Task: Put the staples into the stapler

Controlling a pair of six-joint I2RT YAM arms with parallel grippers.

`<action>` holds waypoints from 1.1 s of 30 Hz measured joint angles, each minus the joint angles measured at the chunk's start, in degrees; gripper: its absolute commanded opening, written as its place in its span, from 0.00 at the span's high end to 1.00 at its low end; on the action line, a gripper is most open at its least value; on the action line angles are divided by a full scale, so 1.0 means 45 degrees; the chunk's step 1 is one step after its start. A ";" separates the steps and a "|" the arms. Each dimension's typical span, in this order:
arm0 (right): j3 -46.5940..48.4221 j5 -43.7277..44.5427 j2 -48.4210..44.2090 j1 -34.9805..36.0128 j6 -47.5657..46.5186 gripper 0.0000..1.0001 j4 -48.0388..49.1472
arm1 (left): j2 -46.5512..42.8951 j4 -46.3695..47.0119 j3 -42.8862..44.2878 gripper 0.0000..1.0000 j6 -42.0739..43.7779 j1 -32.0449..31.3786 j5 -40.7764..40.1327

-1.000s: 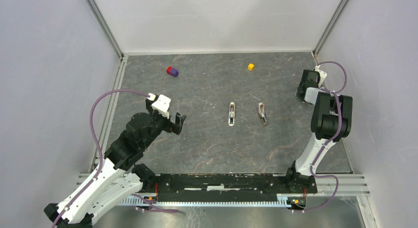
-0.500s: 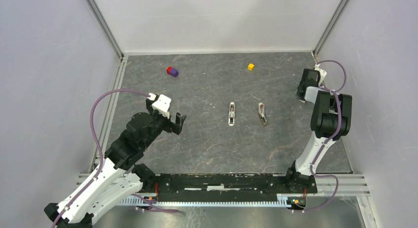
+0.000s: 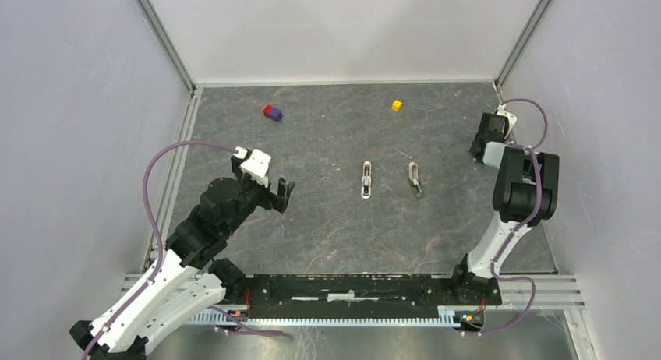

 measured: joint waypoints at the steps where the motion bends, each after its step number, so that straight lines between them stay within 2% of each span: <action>1: -0.0131 -0.0029 -0.0126 0.0000 -0.0078 0.61 -0.0029 | 0.0000 0.0000 0.0000 0.00 0.0000 0.0000 0.0019; 11: -0.2040 -0.0364 -0.2472 -0.0010 -0.0797 0.64 -0.0787 | -0.0063 0.0000 -0.0015 0.00 0.0000 0.0000 0.0287; 19: -0.4313 -0.1005 -0.5736 0.0432 -0.0753 0.64 -0.1355 | -0.0238 0.0024 -0.0044 0.00 0.0000 0.0000 0.0393; 22: -0.5129 -0.1146 -0.6980 0.1287 -0.0753 0.64 -0.1797 | -0.0243 0.0010 -0.0044 0.00 0.0005 0.0000 0.0403; 28: -0.6266 -0.0797 -0.9442 0.4634 -0.0670 0.64 -0.2987 | -0.0427 -0.0010 -0.0044 0.00 0.0000 0.0000 0.0389; 33: -0.7397 -0.0821 -1.1317 0.6683 -0.0544 0.65 -0.3351 | -0.0243 -0.0063 -0.0044 0.00 0.0000 -0.0044 0.0267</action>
